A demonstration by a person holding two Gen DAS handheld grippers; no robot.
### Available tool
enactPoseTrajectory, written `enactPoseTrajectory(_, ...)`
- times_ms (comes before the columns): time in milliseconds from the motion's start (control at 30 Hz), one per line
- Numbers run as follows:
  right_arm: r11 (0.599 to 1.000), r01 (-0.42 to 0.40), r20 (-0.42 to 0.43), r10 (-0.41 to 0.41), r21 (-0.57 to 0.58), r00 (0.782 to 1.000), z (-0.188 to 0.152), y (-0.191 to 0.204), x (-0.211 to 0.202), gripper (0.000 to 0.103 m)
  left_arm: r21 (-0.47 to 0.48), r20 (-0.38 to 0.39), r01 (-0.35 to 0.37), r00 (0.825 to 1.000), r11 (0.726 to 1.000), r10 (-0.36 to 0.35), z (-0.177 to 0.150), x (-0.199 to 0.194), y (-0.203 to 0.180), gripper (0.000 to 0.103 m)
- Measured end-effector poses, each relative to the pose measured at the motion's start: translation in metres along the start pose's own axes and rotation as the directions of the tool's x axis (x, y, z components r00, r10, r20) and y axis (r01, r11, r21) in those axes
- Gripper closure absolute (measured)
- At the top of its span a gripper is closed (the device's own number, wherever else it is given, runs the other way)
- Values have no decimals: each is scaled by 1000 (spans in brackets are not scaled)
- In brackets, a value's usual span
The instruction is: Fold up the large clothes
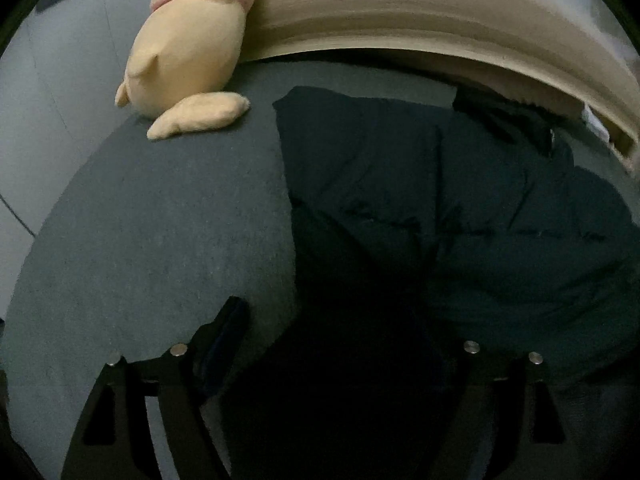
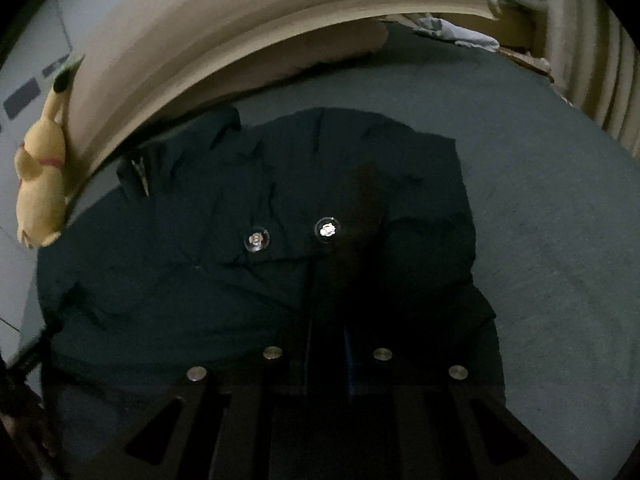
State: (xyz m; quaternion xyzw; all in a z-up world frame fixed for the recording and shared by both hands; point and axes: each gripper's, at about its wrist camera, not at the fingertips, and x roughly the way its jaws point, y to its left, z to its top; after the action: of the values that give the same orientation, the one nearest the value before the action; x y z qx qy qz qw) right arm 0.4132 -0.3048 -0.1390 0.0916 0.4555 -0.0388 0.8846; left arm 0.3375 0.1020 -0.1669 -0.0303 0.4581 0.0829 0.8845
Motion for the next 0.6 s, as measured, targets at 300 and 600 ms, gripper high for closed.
enactPoseTrajectory(300, 998, -56, -19, 56, 5, 998, 13, -11, -19, 17, -164, 98, 160, 984, 973, -146, 16, -42, 51, 19)
enactPoseTrajectory(600, 990, -106, 213, 123, -89, 969, 36, 20, -92, 15, -266, 119, 231, 971, 936, -206, 61, -32, 81, 19)
